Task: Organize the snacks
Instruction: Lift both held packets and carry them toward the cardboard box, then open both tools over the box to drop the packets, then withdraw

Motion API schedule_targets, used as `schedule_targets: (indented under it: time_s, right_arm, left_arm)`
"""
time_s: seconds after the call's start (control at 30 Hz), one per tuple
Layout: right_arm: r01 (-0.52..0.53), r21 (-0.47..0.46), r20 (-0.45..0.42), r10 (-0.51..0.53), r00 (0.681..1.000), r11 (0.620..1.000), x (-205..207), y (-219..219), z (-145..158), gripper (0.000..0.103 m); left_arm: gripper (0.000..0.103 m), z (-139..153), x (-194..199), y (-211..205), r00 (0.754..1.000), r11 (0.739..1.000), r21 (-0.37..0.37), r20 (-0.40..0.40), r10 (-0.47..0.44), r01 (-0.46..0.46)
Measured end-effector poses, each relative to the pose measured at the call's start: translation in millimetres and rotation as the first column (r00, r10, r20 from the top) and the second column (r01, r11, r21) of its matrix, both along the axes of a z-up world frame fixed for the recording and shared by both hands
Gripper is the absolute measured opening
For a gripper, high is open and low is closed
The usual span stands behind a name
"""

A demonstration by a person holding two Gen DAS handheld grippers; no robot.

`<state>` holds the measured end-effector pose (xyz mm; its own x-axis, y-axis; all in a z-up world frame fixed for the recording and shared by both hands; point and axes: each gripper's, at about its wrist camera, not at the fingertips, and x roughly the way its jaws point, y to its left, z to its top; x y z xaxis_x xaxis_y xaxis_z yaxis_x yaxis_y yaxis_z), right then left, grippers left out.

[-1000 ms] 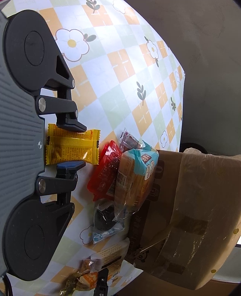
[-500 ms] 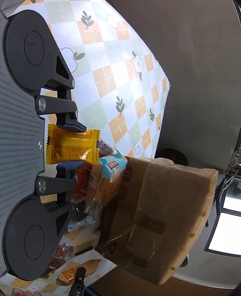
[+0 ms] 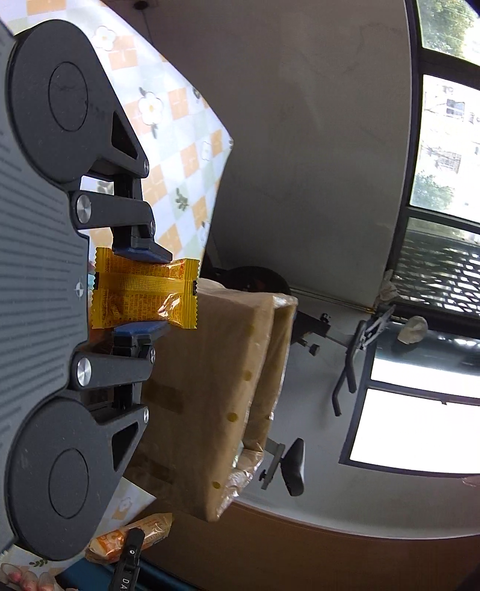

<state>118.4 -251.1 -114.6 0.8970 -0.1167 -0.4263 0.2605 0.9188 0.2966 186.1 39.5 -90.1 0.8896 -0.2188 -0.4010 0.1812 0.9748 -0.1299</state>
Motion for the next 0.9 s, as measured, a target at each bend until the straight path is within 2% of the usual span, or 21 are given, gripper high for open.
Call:
schedule_targets:
  time_s: [0.33, 0.57, 0.73, 0.9]
  right_arm:
    - [0.006, -0.058, 0.153, 0.003, 0.988, 0.998, 12, -3, 64, 0.04]
    - [-0.068, -0.129, 0.178, 0.091, 0.98, 0.989, 60, 3, 93, 0.04]
    - [-0.144, -0.172, 0.141, 0.169, 0.975, 0.975, 118, 15, 96, 0.04]
    - [-0.206, -0.167, 0.067, 0.22, 0.973, 0.964, 169, 27, 81, 0.04]
  left_arm:
    - [0.035, 53, 27, -27, 0.991, 0.996, -0.028, 0.107, -0.077, 0.081]
    - [0.035, 73, 72, -57, 0.98, 0.989, -0.026, 0.14, -0.141, 0.146]
    - [0.035, 72, 112, -76, 0.979, 0.983, -0.036, 0.099, -0.176, 0.18]
    - [0.035, 58, 150, -82, 0.983, 0.981, -0.06, 0.016, -0.183, 0.183]
